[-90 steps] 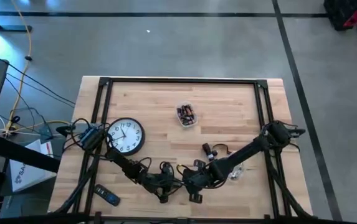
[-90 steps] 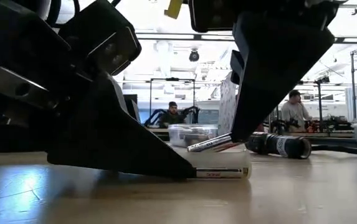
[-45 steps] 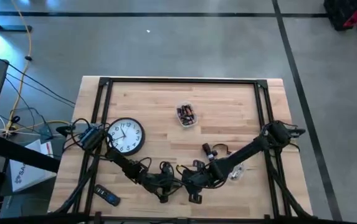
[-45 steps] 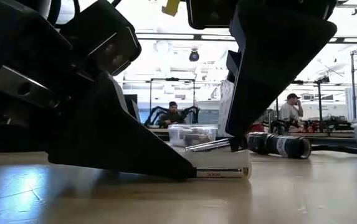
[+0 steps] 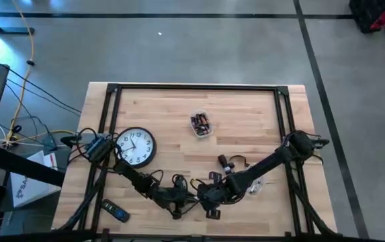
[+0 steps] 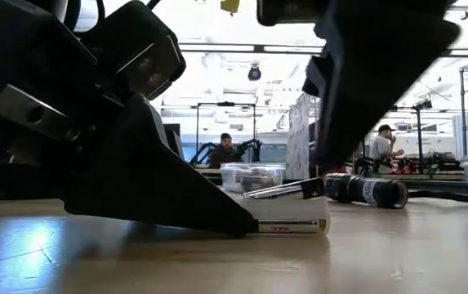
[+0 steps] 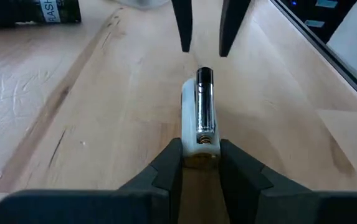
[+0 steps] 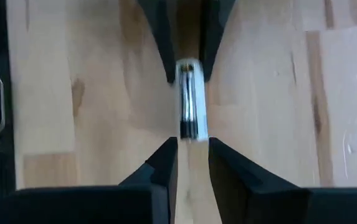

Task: Insert battery
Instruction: Insert the silver battery into the battery holder

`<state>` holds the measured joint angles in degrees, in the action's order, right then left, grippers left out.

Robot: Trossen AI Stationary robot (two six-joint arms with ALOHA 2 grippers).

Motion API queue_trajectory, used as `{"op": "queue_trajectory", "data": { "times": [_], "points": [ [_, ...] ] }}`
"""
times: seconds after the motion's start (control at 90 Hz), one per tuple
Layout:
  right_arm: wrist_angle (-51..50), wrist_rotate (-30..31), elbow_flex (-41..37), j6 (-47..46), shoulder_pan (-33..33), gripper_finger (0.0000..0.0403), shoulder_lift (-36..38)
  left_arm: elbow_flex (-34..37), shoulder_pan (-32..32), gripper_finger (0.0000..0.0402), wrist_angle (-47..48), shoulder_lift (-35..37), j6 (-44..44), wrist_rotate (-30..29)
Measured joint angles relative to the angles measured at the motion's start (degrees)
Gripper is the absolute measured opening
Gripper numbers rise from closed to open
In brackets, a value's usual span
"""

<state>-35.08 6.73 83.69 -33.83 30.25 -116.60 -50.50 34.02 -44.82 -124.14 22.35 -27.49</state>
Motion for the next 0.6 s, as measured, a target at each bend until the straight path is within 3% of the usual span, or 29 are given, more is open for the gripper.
{"op": "queue_trajectory", "data": {
  "times": [0.156,0.344,0.6],
  "points": [
    [2.0,0.7,-2.1,-1.0,0.3,0.0047,0.0,0.0,0.0,0.0065,0.0,0.0,0.0,0.0],
    [3.9,1.1,-2.9,-1.8,0.3,0.0005,0.0,0.0,0.0,0.0065,0.0,0.0,0.0,0.0],
    [6.0,1.4,-2.9,-1.7,0.4,0.0,-0.1,0.0,0.0,0.0065,0.0,0.0,0.0,0.0]
  ]
}}
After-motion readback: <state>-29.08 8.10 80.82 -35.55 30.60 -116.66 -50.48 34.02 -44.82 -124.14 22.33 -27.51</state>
